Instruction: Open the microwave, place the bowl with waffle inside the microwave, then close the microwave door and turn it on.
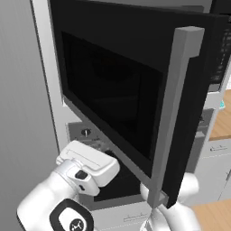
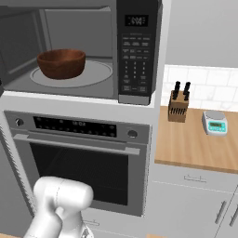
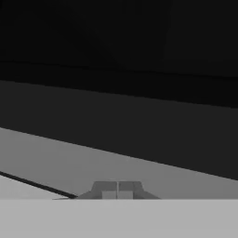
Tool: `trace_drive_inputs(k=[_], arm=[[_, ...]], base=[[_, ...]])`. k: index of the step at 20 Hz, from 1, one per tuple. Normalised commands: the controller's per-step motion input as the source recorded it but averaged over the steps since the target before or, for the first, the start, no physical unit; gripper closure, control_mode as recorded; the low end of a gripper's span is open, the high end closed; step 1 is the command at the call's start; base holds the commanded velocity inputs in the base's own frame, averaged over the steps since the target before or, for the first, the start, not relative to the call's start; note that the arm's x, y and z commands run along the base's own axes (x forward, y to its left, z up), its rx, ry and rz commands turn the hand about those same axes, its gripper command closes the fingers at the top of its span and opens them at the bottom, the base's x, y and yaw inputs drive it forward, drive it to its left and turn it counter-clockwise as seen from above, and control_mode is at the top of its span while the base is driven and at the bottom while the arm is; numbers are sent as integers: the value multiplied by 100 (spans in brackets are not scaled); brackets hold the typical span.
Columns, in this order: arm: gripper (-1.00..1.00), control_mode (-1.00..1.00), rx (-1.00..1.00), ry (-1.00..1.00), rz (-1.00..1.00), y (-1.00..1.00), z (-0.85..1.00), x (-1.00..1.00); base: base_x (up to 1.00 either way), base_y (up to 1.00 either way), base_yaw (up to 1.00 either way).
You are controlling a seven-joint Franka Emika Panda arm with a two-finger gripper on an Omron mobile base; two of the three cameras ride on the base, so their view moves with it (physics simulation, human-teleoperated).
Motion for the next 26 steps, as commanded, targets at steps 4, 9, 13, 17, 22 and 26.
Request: trace_drive_inputs(k=[4, 9, 13, 17, 22, 26], arm=[[100, -100, -1, -18, 0, -95, 61, -26], [100, -100, 0, -13, 0, -74, 78, -3], [100, -100, 4, -2, 3, -45, 95, 14], [100, -100, 10, 4, 15, -33, 97, 21], [100, -100, 18, 42, 48, -10, 32, 86], [100, -100, 17, 36, 57, 0, -7, 100]], base=[[0, 0, 0], [0, 0, 0], [0, 0, 0], [0, 0, 0], [0, 0, 0], [0, 0, 0]])
